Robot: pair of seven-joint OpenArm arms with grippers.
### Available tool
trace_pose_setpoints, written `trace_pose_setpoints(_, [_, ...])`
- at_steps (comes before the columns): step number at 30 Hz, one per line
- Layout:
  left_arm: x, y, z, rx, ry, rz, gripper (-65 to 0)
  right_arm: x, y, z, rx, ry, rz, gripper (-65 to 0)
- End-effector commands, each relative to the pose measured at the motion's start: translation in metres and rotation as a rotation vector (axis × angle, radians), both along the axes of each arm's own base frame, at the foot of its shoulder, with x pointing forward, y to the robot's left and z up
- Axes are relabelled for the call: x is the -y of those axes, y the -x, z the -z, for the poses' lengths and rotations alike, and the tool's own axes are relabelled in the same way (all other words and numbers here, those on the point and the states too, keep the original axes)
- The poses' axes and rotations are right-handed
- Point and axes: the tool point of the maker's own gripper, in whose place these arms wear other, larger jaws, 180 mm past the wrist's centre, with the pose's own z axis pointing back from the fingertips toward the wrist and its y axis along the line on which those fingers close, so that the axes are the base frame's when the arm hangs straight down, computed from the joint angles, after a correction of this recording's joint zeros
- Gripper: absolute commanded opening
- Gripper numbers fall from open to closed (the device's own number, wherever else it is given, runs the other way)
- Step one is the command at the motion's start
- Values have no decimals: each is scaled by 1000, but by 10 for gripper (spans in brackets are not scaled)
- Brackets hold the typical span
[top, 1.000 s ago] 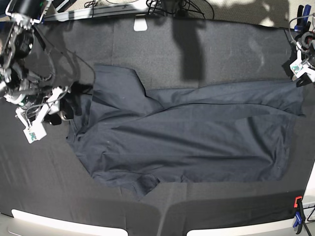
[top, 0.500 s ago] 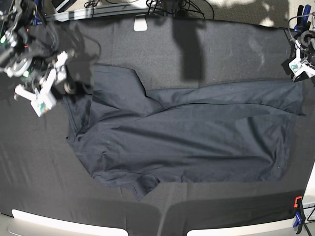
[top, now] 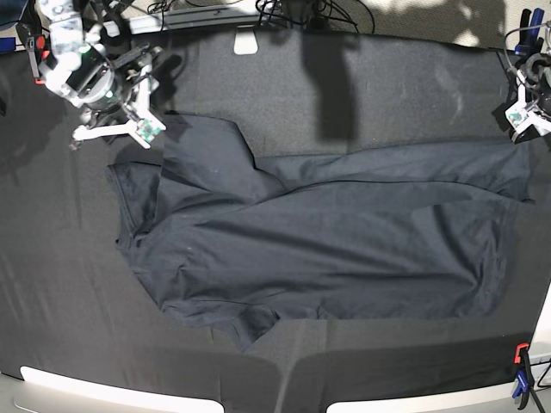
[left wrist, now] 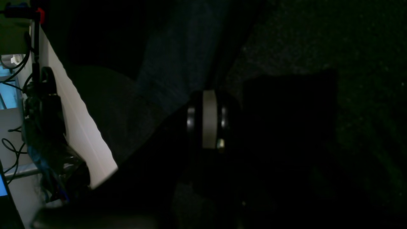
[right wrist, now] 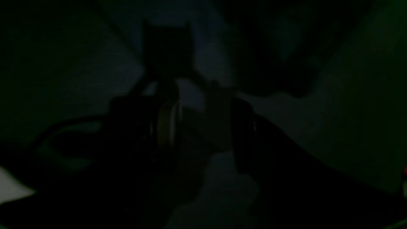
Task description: Layout the t-shirt on the table in an organized manner, then fold the t-shirt properly
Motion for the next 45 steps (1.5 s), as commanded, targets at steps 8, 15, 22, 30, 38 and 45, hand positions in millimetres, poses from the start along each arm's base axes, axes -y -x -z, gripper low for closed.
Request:
trace_pose_setpoints(8, [-8,-6,-8,15,-24,4,-650,11,-27,-13,174,15,20,-402])
trace_pose_setpoints(15, [-2,-12,-15,50,51,-25,-650,10,-37,-21,231,11,17,-402])
trace_pose_setpoints(22, [-2,-19,-19,68,55,-21,-650,7,-33,-17,198,14,-16,-402])
trace_pose_setpoints(30, [-2,-19,-19,67,53,-22,-650,7,-27,-11,158,25,-29,-402])
trace_pose_setpoints(38, [-2,-19,-19,67,53,-23,-650,30,-37,13,151,60,6,-402])
trace_pose_setpoints(45, [-2,-19,-19,67,53,-23,-650,32,-64,10,215,54,59,-402])
